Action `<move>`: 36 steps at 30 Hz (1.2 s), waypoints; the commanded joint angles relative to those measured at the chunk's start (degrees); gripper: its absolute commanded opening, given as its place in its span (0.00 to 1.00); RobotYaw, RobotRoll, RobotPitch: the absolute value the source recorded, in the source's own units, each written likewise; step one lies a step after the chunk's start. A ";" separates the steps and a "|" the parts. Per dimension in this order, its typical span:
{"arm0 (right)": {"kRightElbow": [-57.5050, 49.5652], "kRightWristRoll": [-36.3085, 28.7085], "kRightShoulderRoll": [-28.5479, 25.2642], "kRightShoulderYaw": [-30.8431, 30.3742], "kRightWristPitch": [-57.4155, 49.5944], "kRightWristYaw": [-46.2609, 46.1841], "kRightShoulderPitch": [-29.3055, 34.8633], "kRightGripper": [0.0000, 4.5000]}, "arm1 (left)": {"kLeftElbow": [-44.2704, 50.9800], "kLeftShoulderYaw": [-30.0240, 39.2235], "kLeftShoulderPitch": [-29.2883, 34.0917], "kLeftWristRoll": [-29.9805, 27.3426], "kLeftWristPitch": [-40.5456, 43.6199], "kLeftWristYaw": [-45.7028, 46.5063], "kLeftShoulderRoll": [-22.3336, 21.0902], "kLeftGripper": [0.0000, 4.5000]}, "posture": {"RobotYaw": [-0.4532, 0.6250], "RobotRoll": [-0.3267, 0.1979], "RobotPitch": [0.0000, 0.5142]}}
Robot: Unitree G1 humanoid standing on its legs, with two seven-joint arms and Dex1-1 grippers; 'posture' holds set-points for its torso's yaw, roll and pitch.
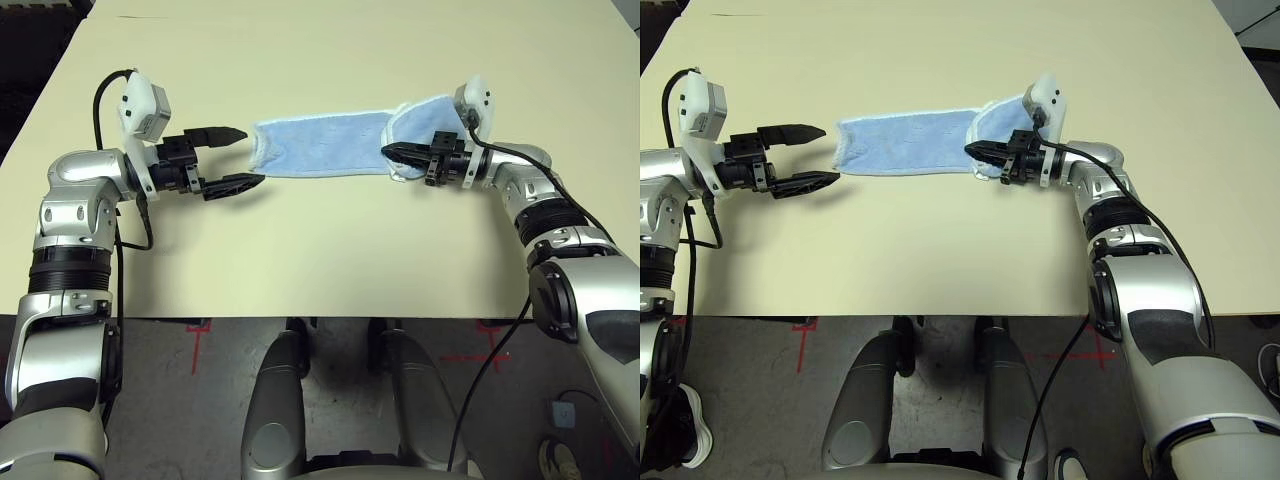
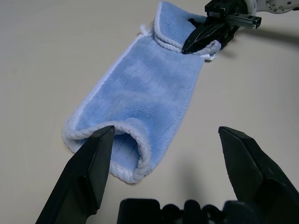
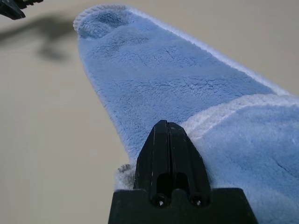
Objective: Fold the towel and set it aside.
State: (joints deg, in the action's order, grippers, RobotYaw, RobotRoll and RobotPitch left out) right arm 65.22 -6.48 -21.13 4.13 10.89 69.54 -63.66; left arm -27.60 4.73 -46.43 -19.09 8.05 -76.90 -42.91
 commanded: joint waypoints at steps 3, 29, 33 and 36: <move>-2.73 -7.23 0.25 5.13 -2.72 5.76 1.23 0.01 | 1.41 0.34 0.65 -0.59 0.66 -0.02 -0.28 1.00 | 0.43 0.62 0.61; -7.53 -7.98 -2.65 6.10 -4.18 -13.86 0.36 0.01 | -1.04 0.13 -0.14 -0.03 -0.80 -0.40 0.72 1.00 | 0.40 0.62 0.59; -0.81 -5.09 0.52 5.59 -2.15 -22.52 -1.95 0.01 | -0.23 0.28 0.36 -0.16 -0.33 -0.22 0.55 1.00 | 0.42 0.62 0.59; 2.10 -3.57 1.75 5.24 -1.56 -26.00 -2.82 0.01 | 0.50 0.41 0.78 -0.30 0.08 -0.06 0.41 1.00 | 0.42 0.62 0.59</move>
State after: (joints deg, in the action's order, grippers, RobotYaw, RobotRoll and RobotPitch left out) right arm 65.57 -11.14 -19.35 9.58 8.58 45.28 -66.31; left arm -27.91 5.13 -46.67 -19.07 7.72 -76.56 -41.98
